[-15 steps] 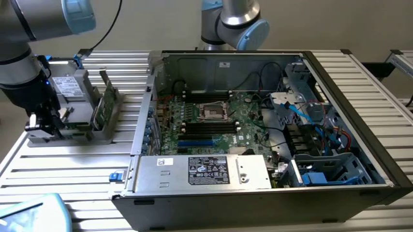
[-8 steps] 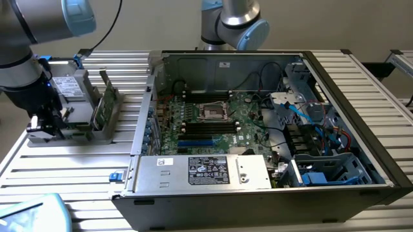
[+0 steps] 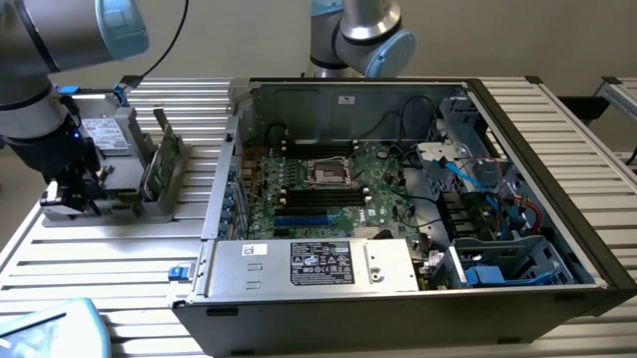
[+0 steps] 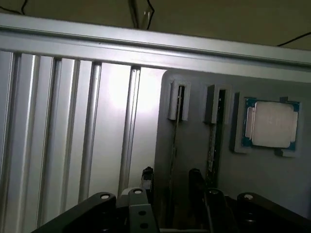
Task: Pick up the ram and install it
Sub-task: 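Pick up the ram and move it above insertion slot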
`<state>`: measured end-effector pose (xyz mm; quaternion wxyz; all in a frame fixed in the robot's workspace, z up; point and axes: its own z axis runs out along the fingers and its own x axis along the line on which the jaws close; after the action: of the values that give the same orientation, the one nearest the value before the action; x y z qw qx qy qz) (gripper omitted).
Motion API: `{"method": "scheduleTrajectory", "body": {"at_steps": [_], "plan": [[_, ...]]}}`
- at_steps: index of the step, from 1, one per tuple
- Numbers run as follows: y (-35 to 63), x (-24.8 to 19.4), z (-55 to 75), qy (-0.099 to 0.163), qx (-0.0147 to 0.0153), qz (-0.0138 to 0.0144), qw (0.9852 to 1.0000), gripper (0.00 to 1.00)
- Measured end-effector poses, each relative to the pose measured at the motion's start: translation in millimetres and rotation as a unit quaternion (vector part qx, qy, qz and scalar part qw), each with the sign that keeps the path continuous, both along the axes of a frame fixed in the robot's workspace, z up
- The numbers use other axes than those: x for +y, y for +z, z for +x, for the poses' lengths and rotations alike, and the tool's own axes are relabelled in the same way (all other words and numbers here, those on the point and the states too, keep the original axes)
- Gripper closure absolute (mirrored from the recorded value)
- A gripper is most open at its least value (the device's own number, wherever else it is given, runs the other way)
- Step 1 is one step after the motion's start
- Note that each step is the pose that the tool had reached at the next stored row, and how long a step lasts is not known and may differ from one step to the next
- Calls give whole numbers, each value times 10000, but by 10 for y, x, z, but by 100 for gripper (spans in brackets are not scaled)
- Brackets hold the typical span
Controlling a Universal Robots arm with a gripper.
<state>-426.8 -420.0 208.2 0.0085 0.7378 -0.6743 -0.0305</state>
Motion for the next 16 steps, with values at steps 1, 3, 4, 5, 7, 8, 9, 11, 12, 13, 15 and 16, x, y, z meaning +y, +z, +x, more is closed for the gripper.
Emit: {"method": "scheduleTrajectory", "body": {"at_steps": [1,3,4,5,7,8,9,11,12,13,15,16], "plan": [[-13,0,0,-32,0,0,10000,57],[-42,0,0,-79,0,0,10000,57],[-55,0,0,-100,0,0,10000,57],[-65,0,0,-121,0,0,9999,57],[-72,-1,0,-162,2,0,9999,57],[-74,-1,0,-182,2,-1,9998,57],[-81,0,1,-199,0,2,9998,57],[-97,-1,9,-217,-1,5,9998,57],[-101,-1,13,-219,1,7,9998,57],[-104,0,14,-220,1,8,9998,57],[-105,0,13,-221,2,8,9998,57],[-105,0,13,-221,2,8,9998,57]]}}
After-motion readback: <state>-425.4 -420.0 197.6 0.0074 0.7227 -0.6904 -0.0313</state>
